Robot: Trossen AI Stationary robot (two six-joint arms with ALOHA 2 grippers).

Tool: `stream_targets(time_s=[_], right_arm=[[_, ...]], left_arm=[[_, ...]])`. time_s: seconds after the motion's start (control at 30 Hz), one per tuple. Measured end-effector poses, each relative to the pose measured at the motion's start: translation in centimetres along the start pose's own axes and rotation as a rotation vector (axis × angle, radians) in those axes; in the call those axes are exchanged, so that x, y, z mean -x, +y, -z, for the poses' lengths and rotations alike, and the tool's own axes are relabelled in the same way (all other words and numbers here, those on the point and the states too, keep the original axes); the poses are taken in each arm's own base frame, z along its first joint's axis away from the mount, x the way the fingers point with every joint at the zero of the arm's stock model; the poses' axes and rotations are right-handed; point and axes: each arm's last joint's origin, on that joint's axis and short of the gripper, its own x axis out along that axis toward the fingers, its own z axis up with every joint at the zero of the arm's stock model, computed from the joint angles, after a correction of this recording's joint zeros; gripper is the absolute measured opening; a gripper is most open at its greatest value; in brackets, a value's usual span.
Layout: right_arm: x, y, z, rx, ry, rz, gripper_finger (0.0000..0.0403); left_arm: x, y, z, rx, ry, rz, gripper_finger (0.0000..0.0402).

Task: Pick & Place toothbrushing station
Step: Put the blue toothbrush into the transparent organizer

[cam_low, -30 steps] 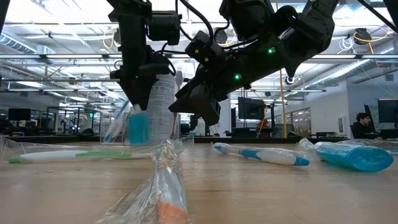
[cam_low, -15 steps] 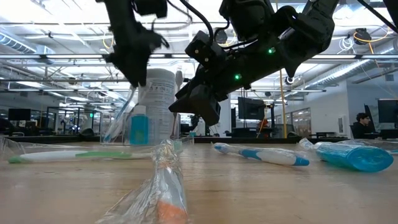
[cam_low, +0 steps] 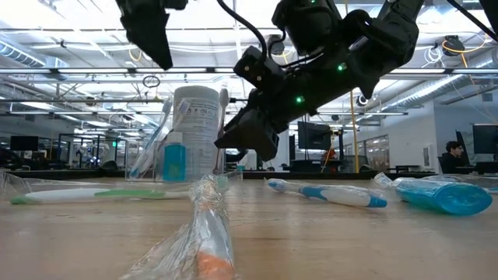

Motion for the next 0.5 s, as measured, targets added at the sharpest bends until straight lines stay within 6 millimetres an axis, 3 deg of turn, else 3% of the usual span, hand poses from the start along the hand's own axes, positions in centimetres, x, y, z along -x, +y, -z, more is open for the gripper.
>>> stream_targets(time_s=[0.13, 0.3, 0.5], right_arm=[[0.1, 0.2, 0.4, -0.047, 0.036, -0.014, 0.0224], [0.6, 1.1, 0.4, -0.050, 0.056, -0.037, 0.0224], [3.0, 1.6, -0.7, 0.001, 0.119, 0.069, 0.0224]], left_arm=[[0.5, -0.7, 0.5, -0.044, -0.015, -0.048, 0.0136], [2.8, 0.0, 1.7, -0.042, -0.072, -0.073, 0.0132], [3.0, 0.6, 3.7, -0.030, -0.148, -0.102, 0.0131]])
